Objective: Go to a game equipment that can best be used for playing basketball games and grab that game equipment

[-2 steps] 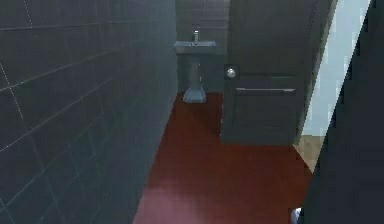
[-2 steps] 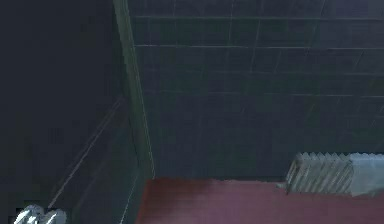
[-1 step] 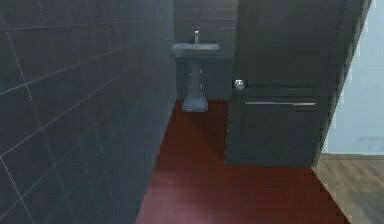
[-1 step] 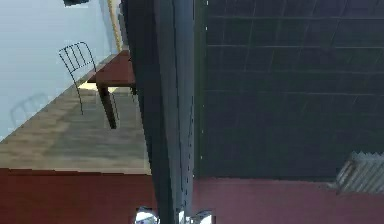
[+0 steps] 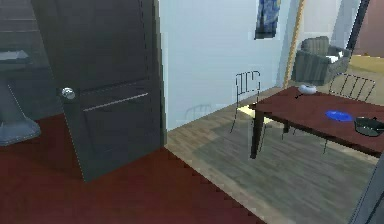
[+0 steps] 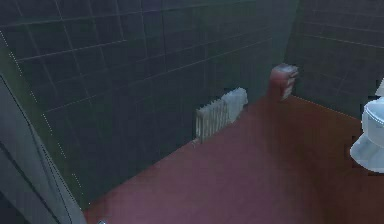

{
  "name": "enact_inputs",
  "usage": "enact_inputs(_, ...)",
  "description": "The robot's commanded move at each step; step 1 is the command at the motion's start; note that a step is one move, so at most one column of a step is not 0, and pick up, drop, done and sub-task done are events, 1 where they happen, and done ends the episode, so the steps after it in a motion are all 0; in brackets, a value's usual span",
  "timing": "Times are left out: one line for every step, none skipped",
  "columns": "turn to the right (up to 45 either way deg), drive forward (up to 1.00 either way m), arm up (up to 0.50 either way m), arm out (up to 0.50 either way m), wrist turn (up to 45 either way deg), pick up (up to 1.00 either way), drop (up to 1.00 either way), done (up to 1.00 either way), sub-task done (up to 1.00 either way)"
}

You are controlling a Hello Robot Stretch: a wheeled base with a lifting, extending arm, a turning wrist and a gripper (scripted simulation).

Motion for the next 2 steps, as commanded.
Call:
enact_inputs(6.0,0.0,0.0,0.0,0.0,0.0,0.0,0.0,0.0)
enact_inputs(0.0,1.0,0.0,0.0,0.0,0.0,0.0,0.0,0.0)
